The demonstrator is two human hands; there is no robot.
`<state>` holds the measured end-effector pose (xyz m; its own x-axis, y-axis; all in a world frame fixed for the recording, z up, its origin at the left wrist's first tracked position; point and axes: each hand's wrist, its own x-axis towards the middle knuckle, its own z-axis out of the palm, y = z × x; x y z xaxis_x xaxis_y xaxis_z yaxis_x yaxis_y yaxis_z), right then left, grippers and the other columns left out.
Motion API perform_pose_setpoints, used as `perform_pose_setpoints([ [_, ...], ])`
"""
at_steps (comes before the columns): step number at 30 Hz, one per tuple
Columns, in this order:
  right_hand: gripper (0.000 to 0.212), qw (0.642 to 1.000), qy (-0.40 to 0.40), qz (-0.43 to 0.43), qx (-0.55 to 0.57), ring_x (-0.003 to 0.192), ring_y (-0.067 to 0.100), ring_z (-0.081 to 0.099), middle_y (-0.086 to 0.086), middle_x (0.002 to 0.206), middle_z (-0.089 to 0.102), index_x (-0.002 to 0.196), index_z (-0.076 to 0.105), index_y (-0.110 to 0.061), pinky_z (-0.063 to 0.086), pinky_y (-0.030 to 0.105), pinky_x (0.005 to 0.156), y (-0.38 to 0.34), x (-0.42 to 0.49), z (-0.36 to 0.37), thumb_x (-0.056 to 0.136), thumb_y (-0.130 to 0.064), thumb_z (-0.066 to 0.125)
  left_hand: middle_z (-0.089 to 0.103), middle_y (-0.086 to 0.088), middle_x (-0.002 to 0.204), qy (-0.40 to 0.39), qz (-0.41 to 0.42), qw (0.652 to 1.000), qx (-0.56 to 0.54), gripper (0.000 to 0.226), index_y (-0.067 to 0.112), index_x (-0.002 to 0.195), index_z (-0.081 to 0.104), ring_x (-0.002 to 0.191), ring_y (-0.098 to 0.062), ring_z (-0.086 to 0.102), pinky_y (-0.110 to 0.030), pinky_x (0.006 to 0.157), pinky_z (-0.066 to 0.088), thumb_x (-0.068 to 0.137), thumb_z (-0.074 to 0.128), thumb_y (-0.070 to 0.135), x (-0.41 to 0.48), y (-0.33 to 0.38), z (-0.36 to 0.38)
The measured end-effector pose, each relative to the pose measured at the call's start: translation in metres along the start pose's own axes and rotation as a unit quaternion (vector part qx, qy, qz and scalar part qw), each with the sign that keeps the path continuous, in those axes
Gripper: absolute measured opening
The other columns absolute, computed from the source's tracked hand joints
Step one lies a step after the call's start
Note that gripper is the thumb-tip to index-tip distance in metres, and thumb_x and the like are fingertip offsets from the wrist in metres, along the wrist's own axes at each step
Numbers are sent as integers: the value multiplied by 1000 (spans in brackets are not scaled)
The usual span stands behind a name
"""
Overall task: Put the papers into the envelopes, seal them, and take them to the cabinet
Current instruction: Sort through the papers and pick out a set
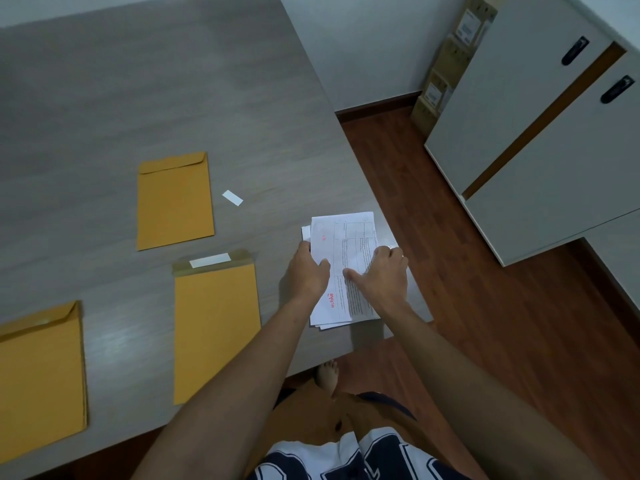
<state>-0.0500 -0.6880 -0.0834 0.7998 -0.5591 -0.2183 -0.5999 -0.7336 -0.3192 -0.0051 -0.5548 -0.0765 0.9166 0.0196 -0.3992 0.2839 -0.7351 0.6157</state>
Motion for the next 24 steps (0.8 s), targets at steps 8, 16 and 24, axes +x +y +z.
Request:
perform_pose_setpoints([
  [8, 78, 1000, -5, 2, 5, 118, 19, 44, 3, 133, 47, 128, 45, -18, 44, 30, 96, -1, -3, -4, 72, -66, 71, 61, -1, 128, -38, -5, 999, -33, 35, 23, 131, 41, 77, -13, 62, -19, 47, 40, 99, 55, 24, 1, 6, -2],
  [16, 79, 997, -22, -20, 77, 122, 19, 45, -2, 136, 48, 133, 38, -23, 42, 32, 93, -21, 1, -21, 72, -57, 75, 59, 1, 123, -40, -26, 994, -99, 32, 22, 129, 46, 86, -14, 59, -19, 51, 37, 98, 56, 21, 4, 8, -12],
  [24, 60, 965, -98, 44, 238, 99, 12, 53, 0, 125, 57, 124, 47, -20, 42, 27, 80, -62, 9, -21, 79, -44, 77, 63, 4, 116, 6, -31, 984, -173, 25, 31, 110, 49, 91, -15, 63, -36, 74, 58, 89, 59, 20, 14, -15, -56],
])
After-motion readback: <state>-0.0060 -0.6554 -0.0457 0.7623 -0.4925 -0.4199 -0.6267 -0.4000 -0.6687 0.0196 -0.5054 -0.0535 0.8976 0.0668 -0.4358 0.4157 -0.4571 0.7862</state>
